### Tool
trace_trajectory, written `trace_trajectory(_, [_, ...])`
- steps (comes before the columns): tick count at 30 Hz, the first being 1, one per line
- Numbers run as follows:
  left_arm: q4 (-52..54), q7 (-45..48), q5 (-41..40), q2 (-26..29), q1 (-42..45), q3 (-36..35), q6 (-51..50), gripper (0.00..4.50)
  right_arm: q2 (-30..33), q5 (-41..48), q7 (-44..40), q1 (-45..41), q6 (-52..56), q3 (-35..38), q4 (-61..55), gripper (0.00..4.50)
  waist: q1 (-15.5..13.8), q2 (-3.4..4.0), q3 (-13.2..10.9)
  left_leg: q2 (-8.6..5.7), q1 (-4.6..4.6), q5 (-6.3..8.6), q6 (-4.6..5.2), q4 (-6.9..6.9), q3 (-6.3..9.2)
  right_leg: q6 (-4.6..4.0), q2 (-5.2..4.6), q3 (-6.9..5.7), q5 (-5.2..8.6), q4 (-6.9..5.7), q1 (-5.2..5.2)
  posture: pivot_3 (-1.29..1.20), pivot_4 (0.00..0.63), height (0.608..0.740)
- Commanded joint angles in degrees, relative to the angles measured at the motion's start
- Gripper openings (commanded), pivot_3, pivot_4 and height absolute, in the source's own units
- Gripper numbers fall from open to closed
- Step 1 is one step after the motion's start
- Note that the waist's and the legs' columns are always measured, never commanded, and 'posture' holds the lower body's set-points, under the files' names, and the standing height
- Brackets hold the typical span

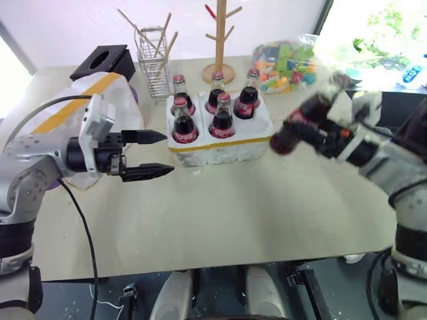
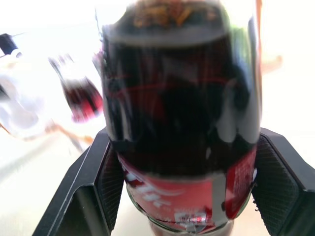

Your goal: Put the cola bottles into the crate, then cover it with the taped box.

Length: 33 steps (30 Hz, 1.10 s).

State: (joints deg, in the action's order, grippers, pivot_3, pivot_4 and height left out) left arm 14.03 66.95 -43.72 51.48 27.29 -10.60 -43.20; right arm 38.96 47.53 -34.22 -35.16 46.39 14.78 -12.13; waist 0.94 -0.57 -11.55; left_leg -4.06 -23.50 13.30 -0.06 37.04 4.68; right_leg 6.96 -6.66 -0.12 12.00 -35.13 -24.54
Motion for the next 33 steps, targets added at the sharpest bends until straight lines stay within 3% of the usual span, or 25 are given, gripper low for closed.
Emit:
trace_trajectory(1, [0.14,-0.78,0.75,0.22,0.73,-1.19,2.13,4.5,-2.45,-4.72,-1.91,-8.5,-4.2,-4.83,6.33,2.86,0.09,0.0,0.0,0.01,0.01,0.0,0.0,0.01,0.0,0.03,0.02,0.0,-0.02,0.0,0.0,0.0,0.15,0.74])
trace_trajectory(5, [0.26,-1.97,0.9,-0.37,1.23,-1.07,2.83,4.5,-5.94,-11.11,-2.53,-13.29,-8.09,-9.35,15.37,2.86,-0.44,-0.04,-0.01,-0.02,-0.01,0.0,-0.01,0.01,0.01,0.05,0.01,0.0,-0.04,0.0,0.0,0.0,0.15,0.74])
trace_trajectory(11, [1.28,-3.06,0.6,0.42,-0.17,-2.2,3.07,4.5,-7.47,-21.88,-1.29,-14.0,-12.71,-15.27,24.55,2.86,-0.18,-0.04,-0.02,-0.12,-0.19,0.0,-0.01,-0.01,0.01,0.06,-0.07,0.0,-0.05,0.0,-0.15,0.0,0.15,0.74])
trace_trajectory(18, [1.19,-3.81,0.81,0.88,-1.33,-3.04,3.62,4.5,-8.28,-23.92,-1.52,-12.37,-11.72,-15.01,24.78,2.86,-0.45,-0.03,-0.02,-0.09,-0.19,-0.1,-0.17,0.02,0.08,0.04,-0.01,0.0,-0.06,-0.17,-0.21,0.0,0.15,0.74])
trace_trajectory(20, [0.71,-3.86,1.11,0.77,-1.17,-2.82,3.79,4.5,-8.75,-24.23,-1.52,-11.75,-10.63,-15.42,24.81,3.89,-0.49,-0.04,-0.02,-0.1,-0.19,-0.12,-0.19,0.09,0.1,0.04,-0.01,-0.01,-0.06,-0.14,-0.15,0.0,0.15,0.74])
trace_trajectory(22, [-0.05,-3.92,1.54,0.86,-1.02,-2.78,3.96,4.5,-9.19,-24.62,-1.22,-11.5,-10.3,-15.34,24.49,4.47,-0.32,-0.04,-0.02,-0.11,-0.17,-0.12,-0.19,0.11,0.09,0.04,-0.01,-0.01,-0.06,-0.11,-0.1,0.0,0.15,0.74])
trace_trajectory(24, [-0.94,-3.87,2.22,1.35,-1.17,-3.03,4.14,4.5,-9.22,-24.58,-1.16,-11.05,-9.98,-14.93,23.05,4.47,-0.21,-0.04,-0.02,-0.1,-0.1,-0.12,-0.19,0.07,0.08,0.05,-0.01,0.0,-0.06,-0.13,-0.09,0.0,0.15,0.74])
trace_trajectory(29, [-2.71,-1.75,2.96,6.35,-4.38,-7.31,3.54,4.5,-5.5,-20.87,-3.45,-8.38,-5.34,-10.9,14.47,4.47,-0.14,-0.03,-0.02,-0.07,-0.07,-0.11,-0.19,-0.06,0.1,0.04,0.03,-0.01,-0.06,-0.19,-0.15,0.0,0.15,0.74])
trace_trajectory(33, [-7.89,7.5,5.97,18.59,-14.42,-19.76,3.25,4.5,4.86,-12.5,-9.51,-3.76,3.39,-2.93,2.28,4.47,-0.09,0.02,-0.08,-0.06,-0.3,-0.05,-0.09,-0.12,0.04,0.04,0.0,0.0,-0.05,-0.18,-0.43,0.0,0.15,0.74])
